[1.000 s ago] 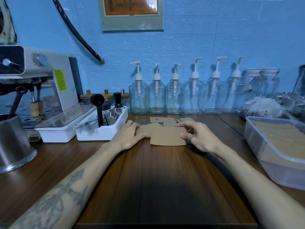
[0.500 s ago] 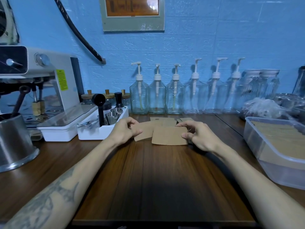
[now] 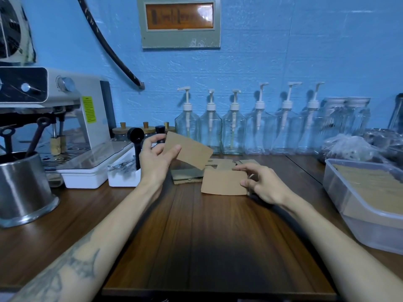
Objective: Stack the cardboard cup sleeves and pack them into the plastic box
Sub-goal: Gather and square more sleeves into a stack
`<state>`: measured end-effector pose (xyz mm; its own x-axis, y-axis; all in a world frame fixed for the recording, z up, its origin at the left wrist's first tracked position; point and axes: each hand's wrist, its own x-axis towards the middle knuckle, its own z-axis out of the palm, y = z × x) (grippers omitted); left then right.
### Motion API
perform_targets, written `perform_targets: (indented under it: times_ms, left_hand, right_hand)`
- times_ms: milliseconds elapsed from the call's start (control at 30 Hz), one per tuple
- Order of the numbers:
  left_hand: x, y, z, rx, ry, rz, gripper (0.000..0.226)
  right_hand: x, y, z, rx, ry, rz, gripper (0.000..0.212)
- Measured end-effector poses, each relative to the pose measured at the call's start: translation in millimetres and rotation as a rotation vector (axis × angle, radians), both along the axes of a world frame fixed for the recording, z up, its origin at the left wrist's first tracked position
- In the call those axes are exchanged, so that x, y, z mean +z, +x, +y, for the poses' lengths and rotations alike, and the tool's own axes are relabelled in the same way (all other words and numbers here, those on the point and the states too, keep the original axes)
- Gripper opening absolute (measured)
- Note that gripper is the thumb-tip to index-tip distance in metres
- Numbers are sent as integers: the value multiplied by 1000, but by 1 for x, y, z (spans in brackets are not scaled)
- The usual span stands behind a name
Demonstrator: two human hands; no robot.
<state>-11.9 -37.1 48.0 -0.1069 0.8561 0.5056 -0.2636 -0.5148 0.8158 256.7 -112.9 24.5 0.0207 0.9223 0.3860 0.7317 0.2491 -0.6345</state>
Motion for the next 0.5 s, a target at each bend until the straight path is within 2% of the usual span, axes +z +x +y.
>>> perform_targets:
  times_ms: [133,267,367,433,500]
  left_hand:
    - [3,7,-8,-136,-6,36,33]
    - [-4,15,-12,-149,93,317,35]
    - [-15,28,-16,-233,151,517,55]
    - [-23,35,-15,-254,105,565,63]
    - [-24,35,-14,-230,84,585,54]
  right_hand:
    - [1,-4,-1,42,-2,16,40]
    - [2,-8,-2,60,-27,33,40]
    - [4,-10,-4,78,-40,15,43]
    - [5,-10,-4,78,-43,12,45]
    - [5,-10,-4,73,-45,30,46]
